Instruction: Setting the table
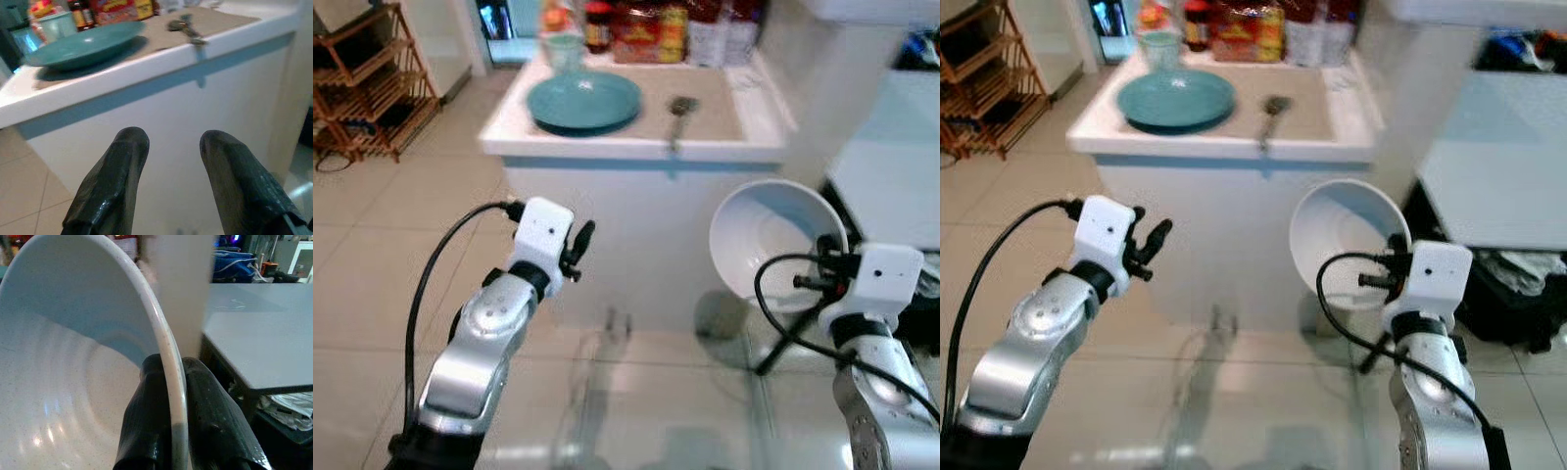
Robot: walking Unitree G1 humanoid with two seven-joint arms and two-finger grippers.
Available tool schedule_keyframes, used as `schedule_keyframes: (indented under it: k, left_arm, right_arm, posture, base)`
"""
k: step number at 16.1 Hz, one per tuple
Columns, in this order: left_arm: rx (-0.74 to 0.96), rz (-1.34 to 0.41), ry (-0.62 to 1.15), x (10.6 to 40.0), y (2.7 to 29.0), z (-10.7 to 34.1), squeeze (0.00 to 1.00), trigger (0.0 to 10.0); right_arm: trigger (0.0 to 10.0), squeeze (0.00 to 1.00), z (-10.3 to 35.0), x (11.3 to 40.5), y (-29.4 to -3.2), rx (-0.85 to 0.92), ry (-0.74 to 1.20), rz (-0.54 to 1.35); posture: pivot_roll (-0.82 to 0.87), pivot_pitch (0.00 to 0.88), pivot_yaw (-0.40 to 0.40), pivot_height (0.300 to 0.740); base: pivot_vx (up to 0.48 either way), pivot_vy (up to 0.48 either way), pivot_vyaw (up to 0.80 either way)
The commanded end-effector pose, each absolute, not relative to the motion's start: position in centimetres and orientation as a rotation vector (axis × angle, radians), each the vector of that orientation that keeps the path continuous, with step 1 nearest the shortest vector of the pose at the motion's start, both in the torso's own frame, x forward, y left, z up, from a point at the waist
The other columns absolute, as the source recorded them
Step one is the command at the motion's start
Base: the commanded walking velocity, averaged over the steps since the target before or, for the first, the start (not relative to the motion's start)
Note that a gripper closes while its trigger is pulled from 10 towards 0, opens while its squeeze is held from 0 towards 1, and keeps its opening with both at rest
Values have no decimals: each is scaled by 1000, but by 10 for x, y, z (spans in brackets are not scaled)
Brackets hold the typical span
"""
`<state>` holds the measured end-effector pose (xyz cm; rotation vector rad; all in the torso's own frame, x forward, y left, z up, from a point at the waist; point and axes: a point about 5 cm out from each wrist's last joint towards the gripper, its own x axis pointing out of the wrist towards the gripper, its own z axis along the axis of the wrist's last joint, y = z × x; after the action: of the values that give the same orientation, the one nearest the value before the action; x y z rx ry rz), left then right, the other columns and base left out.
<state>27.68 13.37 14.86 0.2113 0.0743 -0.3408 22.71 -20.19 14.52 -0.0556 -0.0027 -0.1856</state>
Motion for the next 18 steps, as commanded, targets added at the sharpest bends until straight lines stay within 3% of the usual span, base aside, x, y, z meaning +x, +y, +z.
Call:
schedule_keyframes:
  k: [1, 4, 18]
  left_arm:
    - [205, -367, 75, 274, 130, 146, 0, 10000]
    - [201, -363, 46, 275, 128, 150, 0, 10000]
    - [217, -373, -36, 281, 122, 167, 0, 10000]
  right_arm:
    - [10000, 0, 157, 228, -206, -38, -80, -198]
    - [10000, 0, 166, 232, -201, -35, -128, -170]
    - [10000, 0, 186, 249, -224, -9, -220, -237]
  posture:
    - [-36, 35, 32, 740]
    - [-34, 26, 25, 740]
    - [-20, 6, 33, 740]
  base:
    - [0, -480, 544]
    - [0, -480, 800]
    - [0, -480, 800]
